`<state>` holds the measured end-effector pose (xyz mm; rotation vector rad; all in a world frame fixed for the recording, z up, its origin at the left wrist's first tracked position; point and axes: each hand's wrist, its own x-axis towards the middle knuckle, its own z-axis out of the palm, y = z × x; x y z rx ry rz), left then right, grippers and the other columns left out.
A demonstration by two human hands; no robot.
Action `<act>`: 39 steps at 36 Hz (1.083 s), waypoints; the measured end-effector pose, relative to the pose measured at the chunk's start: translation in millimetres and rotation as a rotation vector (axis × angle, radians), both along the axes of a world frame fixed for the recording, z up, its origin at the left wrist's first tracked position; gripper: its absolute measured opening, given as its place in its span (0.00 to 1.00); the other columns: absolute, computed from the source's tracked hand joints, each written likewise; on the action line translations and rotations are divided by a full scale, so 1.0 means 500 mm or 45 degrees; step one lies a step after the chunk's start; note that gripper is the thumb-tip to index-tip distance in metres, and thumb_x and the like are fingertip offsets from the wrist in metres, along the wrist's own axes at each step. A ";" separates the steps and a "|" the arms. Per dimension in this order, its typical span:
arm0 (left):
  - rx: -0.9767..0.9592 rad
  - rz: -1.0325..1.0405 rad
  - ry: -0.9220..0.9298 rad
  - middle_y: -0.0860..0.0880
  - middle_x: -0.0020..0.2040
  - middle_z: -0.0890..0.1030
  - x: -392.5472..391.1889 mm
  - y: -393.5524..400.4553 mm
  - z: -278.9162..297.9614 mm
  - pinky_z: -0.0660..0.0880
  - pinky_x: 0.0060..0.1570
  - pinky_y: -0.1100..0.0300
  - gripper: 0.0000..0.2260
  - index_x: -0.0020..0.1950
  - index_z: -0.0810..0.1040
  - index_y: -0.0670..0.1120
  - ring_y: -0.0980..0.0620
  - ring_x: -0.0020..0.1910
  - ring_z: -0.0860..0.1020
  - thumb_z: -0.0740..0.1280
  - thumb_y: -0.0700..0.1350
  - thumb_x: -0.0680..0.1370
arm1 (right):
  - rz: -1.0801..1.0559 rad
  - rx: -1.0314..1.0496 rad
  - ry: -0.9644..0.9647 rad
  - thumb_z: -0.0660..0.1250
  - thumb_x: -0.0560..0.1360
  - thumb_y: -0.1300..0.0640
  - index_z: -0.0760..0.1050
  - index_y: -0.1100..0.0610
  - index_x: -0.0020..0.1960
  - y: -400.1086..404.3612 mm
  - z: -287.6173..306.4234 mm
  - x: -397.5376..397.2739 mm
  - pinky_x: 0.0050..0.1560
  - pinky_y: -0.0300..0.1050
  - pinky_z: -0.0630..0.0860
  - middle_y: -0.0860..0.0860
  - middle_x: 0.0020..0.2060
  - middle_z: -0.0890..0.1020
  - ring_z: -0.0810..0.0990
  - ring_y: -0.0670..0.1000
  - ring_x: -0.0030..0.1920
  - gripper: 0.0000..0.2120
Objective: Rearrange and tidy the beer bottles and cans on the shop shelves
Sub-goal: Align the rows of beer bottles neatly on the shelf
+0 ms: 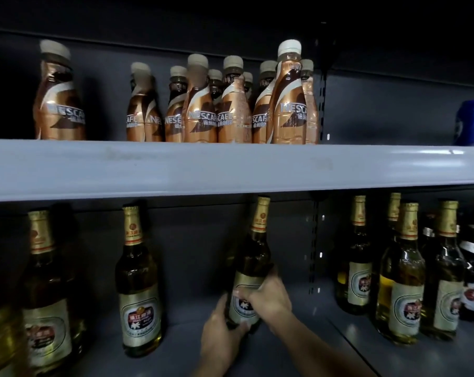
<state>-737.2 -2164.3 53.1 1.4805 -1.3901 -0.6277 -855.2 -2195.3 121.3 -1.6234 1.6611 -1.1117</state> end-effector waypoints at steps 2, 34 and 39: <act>-0.006 0.030 0.011 0.52 0.60 0.80 0.005 0.004 0.004 0.72 0.62 0.57 0.37 0.72 0.68 0.53 0.54 0.60 0.77 0.79 0.48 0.66 | 0.003 -0.014 0.057 0.80 0.59 0.44 0.65 0.51 0.64 0.007 0.003 0.017 0.54 0.48 0.77 0.50 0.55 0.77 0.79 0.53 0.57 0.40; -0.325 0.683 -0.128 0.47 0.46 0.73 -0.026 0.069 0.036 0.73 0.45 0.49 0.19 0.55 0.73 0.44 0.41 0.52 0.75 0.77 0.46 0.69 | -0.632 -0.909 -0.149 0.69 0.74 0.60 0.73 0.58 0.57 0.100 0.033 -0.157 0.50 0.46 0.67 0.46 0.44 0.74 0.75 0.52 0.50 0.13; -0.430 0.516 -0.181 0.51 0.43 0.72 -0.124 0.074 0.063 0.69 0.38 0.56 0.15 0.47 0.71 0.49 0.47 0.46 0.74 0.76 0.50 0.69 | -0.904 -0.891 -0.317 0.67 0.75 0.59 0.70 0.61 0.59 0.104 0.066 -0.313 0.59 0.53 0.64 0.54 0.51 0.76 0.72 0.57 0.56 0.14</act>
